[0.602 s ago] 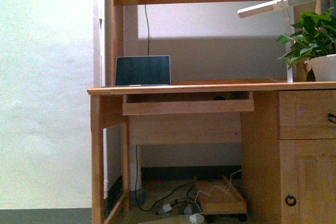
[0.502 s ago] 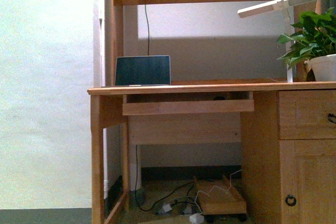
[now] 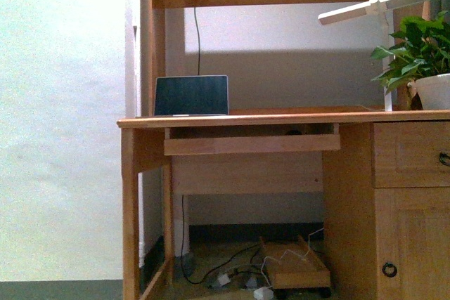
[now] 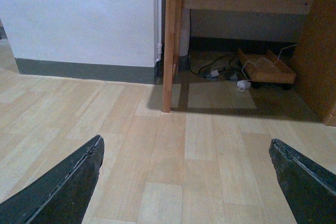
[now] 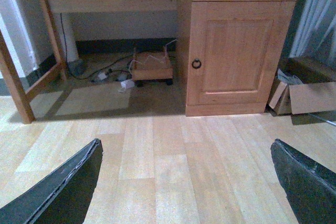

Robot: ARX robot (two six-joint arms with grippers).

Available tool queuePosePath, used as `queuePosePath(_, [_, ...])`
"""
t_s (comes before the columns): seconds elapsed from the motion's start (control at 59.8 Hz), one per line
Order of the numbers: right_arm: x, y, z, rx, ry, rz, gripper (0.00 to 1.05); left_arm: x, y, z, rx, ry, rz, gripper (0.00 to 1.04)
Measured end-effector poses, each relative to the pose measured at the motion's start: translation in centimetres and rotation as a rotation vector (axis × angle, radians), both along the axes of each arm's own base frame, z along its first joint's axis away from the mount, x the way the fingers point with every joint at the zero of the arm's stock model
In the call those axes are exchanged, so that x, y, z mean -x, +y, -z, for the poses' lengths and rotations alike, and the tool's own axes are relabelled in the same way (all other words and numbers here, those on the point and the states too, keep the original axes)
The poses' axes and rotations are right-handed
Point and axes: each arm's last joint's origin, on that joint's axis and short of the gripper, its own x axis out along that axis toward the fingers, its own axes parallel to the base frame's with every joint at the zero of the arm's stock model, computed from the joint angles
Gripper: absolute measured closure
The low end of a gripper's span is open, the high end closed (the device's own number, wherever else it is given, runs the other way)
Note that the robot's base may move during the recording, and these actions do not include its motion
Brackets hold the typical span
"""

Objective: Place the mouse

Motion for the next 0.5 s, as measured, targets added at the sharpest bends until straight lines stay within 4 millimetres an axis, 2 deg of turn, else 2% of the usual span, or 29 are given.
queuePosePath(0.502, [0.00, 0.00, 0.00, 0.000, 0.000, 0.000, 0.08, 0.00, 0.00, 0.00, 0.000, 0.000, 0.000, 0.08])
